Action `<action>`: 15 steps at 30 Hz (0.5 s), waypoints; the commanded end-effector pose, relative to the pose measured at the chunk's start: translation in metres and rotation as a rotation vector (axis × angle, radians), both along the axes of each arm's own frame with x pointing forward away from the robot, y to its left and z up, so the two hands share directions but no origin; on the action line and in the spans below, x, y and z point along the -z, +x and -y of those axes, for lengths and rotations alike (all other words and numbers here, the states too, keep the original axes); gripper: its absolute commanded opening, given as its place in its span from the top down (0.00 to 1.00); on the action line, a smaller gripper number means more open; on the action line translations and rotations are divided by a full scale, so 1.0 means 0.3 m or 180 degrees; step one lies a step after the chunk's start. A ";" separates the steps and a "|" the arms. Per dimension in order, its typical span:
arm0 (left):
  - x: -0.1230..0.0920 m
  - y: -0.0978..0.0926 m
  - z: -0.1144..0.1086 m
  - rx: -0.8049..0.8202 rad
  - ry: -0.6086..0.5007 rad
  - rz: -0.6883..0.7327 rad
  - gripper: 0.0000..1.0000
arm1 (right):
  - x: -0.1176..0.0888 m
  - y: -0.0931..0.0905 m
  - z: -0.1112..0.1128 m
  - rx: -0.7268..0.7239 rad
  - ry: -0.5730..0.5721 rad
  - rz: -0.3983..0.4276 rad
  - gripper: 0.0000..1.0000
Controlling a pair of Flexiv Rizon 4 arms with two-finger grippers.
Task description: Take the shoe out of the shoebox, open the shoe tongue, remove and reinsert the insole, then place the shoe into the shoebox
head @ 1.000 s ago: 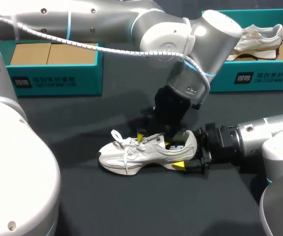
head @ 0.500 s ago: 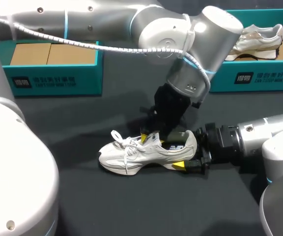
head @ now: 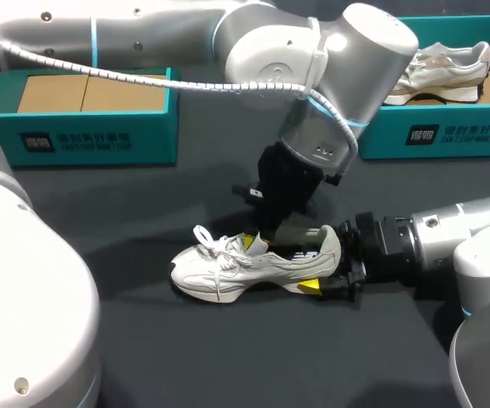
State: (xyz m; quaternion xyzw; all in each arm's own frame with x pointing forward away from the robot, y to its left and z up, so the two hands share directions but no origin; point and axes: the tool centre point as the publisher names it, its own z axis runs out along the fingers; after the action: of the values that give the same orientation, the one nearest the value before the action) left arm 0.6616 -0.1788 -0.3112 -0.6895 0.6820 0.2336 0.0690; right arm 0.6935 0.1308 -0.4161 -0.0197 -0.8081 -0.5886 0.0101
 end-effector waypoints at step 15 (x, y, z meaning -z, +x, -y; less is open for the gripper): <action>0.023 -0.008 -0.272 -0.0447 -0.0357 0.0033 1.00 | 0.000 -0.003 -0.004 0.0002 -0.0016 -0.0001 1.00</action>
State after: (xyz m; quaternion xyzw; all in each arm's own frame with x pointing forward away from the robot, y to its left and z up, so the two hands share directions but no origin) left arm 0.6589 -0.1105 -0.3130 -0.7291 0.6438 0.2267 0.0503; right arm 0.6935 0.1315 -0.4152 -0.0194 -0.8078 -0.5890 0.0101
